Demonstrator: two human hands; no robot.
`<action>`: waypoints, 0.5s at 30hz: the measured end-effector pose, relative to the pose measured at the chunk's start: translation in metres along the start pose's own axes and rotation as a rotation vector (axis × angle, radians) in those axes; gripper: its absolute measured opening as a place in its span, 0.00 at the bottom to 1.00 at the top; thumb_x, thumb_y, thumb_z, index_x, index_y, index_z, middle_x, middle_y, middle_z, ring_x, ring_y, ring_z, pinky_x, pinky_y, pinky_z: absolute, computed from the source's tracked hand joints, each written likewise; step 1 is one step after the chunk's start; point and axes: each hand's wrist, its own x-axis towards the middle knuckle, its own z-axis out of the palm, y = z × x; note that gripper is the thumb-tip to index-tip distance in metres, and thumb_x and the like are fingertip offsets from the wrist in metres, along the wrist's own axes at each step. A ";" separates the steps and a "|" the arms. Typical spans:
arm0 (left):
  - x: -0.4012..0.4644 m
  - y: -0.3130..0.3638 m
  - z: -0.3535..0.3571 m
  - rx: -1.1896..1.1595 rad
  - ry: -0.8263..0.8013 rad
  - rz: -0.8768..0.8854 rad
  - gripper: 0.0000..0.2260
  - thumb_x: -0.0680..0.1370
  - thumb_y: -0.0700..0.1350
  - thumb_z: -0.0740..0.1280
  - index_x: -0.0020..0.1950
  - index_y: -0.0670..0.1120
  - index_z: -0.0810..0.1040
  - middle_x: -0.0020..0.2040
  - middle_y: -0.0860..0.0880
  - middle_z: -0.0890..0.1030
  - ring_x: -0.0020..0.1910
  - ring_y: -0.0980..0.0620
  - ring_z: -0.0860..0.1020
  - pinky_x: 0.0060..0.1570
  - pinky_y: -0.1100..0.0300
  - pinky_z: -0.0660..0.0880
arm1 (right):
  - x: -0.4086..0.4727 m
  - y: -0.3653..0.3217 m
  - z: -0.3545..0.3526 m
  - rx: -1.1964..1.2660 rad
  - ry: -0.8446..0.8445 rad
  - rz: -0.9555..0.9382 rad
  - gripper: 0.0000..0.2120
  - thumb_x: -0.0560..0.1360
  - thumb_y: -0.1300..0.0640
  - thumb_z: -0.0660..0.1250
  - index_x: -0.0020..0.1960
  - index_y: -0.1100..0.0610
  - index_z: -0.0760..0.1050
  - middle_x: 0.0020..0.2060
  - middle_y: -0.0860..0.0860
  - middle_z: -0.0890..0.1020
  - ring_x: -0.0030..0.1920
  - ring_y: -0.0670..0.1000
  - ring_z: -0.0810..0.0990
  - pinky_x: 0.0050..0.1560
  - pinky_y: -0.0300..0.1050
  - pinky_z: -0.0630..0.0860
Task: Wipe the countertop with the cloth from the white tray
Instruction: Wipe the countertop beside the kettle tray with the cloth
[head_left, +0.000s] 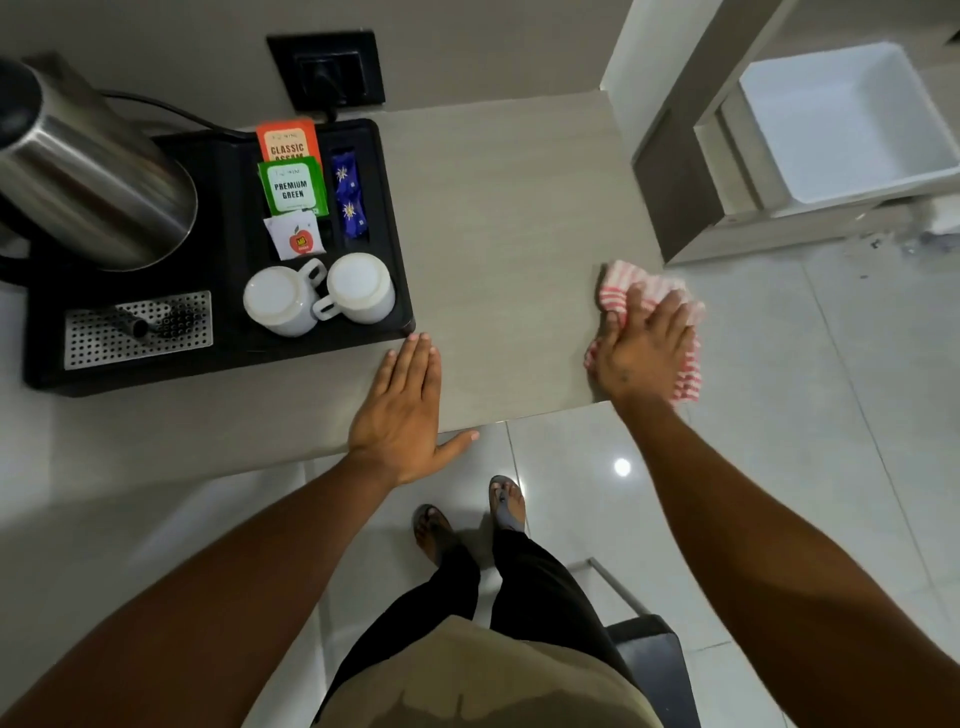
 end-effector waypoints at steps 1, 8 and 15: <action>0.000 0.000 0.001 0.002 0.002 0.006 0.53 0.76 0.77 0.48 0.82 0.34 0.48 0.84 0.34 0.52 0.84 0.39 0.47 0.82 0.40 0.52 | -0.012 -0.013 0.002 0.001 -0.010 -0.047 0.32 0.85 0.39 0.43 0.85 0.51 0.47 0.82 0.65 0.48 0.82 0.67 0.46 0.81 0.63 0.42; 0.002 0.000 -0.004 -0.022 -0.049 0.021 0.54 0.74 0.78 0.46 0.82 0.35 0.45 0.84 0.34 0.49 0.84 0.38 0.46 0.82 0.41 0.48 | -0.057 -0.076 0.006 0.177 -0.090 -0.292 0.33 0.83 0.37 0.46 0.83 0.52 0.59 0.83 0.63 0.52 0.82 0.65 0.48 0.81 0.63 0.45; 0.031 0.026 -0.024 -0.027 -0.078 0.145 0.50 0.77 0.75 0.44 0.82 0.36 0.39 0.84 0.36 0.41 0.83 0.39 0.38 0.82 0.45 0.39 | -0.068 -0.055 0.001 0.060 0.021 -0.174 0.46 0.75 0.21 0.47 0.83 0.50 0.55 0.81 0.63 0.57 0.78 0.66 0.58 0.74 0.65 0.58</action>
